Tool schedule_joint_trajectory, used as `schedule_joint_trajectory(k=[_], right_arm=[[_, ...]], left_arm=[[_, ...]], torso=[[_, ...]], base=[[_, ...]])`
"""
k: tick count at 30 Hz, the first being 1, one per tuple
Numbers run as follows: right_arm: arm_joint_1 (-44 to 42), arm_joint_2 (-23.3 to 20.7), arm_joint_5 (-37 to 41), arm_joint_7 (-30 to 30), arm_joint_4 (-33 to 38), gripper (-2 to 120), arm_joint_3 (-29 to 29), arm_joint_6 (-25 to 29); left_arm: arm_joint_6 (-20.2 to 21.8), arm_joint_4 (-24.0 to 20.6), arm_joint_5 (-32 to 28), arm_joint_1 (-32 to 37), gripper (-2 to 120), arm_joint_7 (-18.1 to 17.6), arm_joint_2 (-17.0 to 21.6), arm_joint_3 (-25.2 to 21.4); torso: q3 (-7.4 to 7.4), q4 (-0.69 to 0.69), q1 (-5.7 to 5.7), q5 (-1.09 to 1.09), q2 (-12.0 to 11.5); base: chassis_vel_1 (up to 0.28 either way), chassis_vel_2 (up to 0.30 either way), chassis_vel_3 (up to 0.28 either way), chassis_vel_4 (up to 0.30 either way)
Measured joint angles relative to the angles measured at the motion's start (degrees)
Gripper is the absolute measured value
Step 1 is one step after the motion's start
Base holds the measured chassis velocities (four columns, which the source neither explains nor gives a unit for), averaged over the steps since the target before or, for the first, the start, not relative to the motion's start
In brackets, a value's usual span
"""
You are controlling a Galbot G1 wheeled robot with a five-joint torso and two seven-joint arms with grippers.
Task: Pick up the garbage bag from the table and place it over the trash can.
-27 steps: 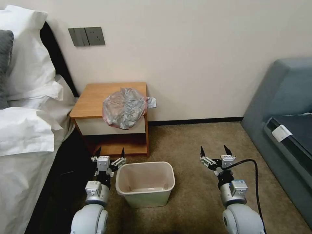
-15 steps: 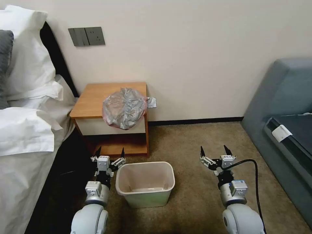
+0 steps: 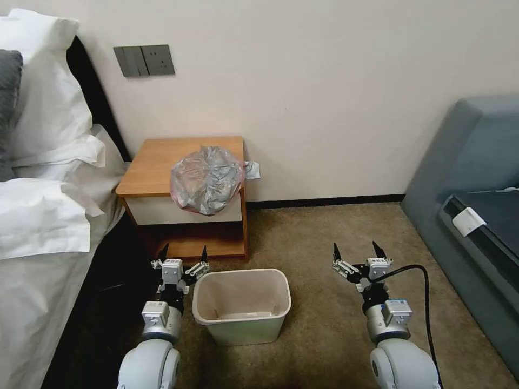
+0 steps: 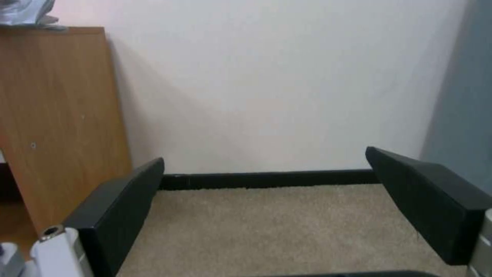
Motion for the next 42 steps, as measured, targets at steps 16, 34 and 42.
schedule_joint_trajectory(k=[16, 34, 42], right_arm=[[0.0, 0.0, 0.0, 0.0, 0.0, 100, 0.0, 0.0], [-5.1, 1.6, 1.3, -1.1, 9.8, 100, 2.7, -1.6], [-10.4, 3.3, 2.6, -2.2, 19.8, 100, 5.5, -3.3]], left_arm=[[0.0, 0.0, 0.0, 0.0, 100, 0.0, 0.0, 0.0], [3.0, -7.8, -3.3, 3.6, 100, -1.2, 1.5, -1.3], [6.4, -16.6, -7.0, 7.6, 100, -2.7, 3.1, -2.8]], torso=[[0.00, 0.00, 0.00, 0.00, 0.0], [0.00, 0.00, 0.01, 0.00, 0.0], [0.00, -0.02, 0.01, -0.03, 0.0]], base=[[0.000, 0.000, 0.000, 0.000], [0.000, 0.000, 0.000, 0.000], [0.000, 0.000, 0.000, 0.000]])
